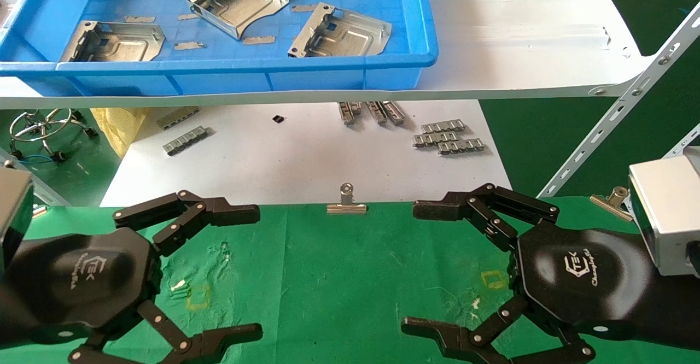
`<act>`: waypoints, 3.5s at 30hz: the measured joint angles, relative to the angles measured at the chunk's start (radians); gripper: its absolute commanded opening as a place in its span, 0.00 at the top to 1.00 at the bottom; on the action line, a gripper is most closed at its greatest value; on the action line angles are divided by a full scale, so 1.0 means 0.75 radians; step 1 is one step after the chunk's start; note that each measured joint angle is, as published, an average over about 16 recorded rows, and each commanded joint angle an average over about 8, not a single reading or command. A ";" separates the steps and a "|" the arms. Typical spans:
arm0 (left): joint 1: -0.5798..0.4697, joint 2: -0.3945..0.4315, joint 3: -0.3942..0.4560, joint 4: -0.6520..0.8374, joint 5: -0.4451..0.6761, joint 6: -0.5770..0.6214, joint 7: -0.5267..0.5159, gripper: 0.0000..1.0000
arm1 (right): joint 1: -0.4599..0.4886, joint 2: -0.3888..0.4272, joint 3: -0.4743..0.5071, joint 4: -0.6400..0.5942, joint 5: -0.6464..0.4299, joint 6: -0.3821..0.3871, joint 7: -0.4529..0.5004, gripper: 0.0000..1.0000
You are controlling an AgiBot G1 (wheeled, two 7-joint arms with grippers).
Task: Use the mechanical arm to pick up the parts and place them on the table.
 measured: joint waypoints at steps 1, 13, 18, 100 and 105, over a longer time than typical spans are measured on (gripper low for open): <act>0.000 0.000 0.000 0.000 0.000 0.000 0.000 0.00 | 0.000 0.000 0.000 0.000 0.000 0.000 0.000 0.00; 0.000 0.000 0.000 0.000 0.000 0.000 0.000 0.00 | 0.000 0.000 0.000 0.000 0.000 0.000 0.000 0.00; 0.000 0.000 0.000 0.000 0.000 0.000 0.000 0.00 | 0.000 0.000 0.000 0.000 0.000 0.000 0.000 0.00; -1.294 0.785 0.357 1.662 0.827 -0.832 0.151 1.00 | 0.000 0.000 -0.001 0.000 0.000 0.000 0.000 1.00; -1.300 0.798 0.362 1.679 0.835 -0.851 0.168 1.00 | 0.000 0.000 -0.001 0.000 0.001 0.000 0.000 1.00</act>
